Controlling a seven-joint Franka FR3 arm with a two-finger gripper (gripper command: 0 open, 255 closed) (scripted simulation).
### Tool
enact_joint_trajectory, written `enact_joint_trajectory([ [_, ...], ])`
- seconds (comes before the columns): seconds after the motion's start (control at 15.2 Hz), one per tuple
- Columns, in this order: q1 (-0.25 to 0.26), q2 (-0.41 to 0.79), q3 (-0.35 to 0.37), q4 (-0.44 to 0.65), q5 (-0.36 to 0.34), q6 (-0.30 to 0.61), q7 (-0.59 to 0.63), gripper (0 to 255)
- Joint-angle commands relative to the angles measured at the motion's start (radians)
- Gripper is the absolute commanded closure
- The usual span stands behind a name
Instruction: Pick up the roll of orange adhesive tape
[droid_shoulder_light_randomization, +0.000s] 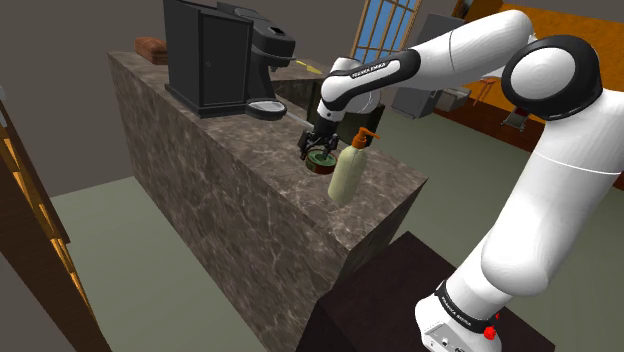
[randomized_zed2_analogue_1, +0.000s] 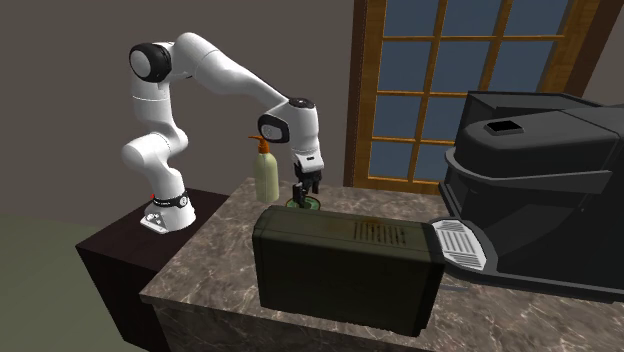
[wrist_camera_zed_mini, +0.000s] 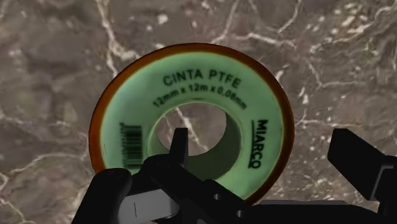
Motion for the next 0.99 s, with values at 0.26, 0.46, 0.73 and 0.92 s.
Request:
enact_joint_trajectory([
  [0.26, -0.001, 0.001, -0.001, -0.011, 0.0, 0.003, 0.0, 255],
  [0.46, 0.0, 0.002, 0.0, -0.009, 0.0, 0.003, 0.001, 255],
  [0.73, -0.001, -0.008, -0.002, 0.004, -0.003, -0.02, 0.004, 255],
  [0.92, -0.001, -0.027, -0.003, 0.022, -0.008, -0.056, 0.011, 255],
])
